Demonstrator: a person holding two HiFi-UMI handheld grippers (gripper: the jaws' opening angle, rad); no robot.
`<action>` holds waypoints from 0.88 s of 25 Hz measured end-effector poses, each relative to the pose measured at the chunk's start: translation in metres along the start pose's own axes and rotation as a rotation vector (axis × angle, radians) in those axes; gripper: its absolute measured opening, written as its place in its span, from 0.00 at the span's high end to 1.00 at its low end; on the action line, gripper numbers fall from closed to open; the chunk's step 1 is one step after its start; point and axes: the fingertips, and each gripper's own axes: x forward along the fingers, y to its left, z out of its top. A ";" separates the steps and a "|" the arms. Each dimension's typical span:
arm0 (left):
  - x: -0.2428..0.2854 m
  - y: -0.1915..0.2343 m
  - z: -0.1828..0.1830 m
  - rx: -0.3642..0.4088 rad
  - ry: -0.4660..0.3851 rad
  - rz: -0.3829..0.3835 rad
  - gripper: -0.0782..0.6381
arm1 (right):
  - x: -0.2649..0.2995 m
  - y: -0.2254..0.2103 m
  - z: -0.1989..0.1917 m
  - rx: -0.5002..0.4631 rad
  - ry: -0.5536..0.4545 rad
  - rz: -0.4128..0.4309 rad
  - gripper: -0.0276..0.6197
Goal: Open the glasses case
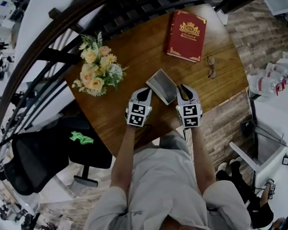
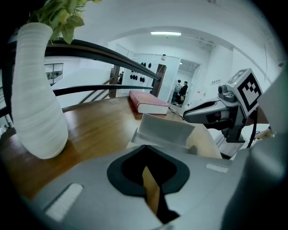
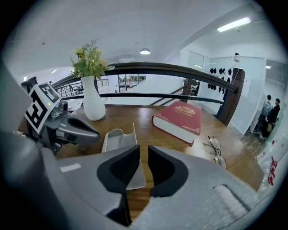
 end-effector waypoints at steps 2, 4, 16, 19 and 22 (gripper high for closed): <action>-0.006 -0.001 0.008 0.004 -0.025 0.002 0.86 | -0.007 0.001 0.007 -0.008 -0.035 -0.006 0.89; -0.014 -0.003 0.018 0.011 -0.057 0.002 0.86 | -0.016 0.001 0.013 -0.018 -0.068 -0.015 0.93; -0.075 -0.024 0.077 0.070 -0.252 -0.015 0.87 | -0.078 0.012 0.048 -0.027 -0.231 -0.063 0.95; -0.090 -0.030 0.087 0.087 -0.288 -0.019 0.86 | -0.093 0.015 0.054 -0.017 -0.264 -0.065 0.95; -0.102 -0.034 0.094 0.101 -0.315 -0.020 0.86 | -0.106 0.023 0.060 -0.026 -0.298 -0.056 0.95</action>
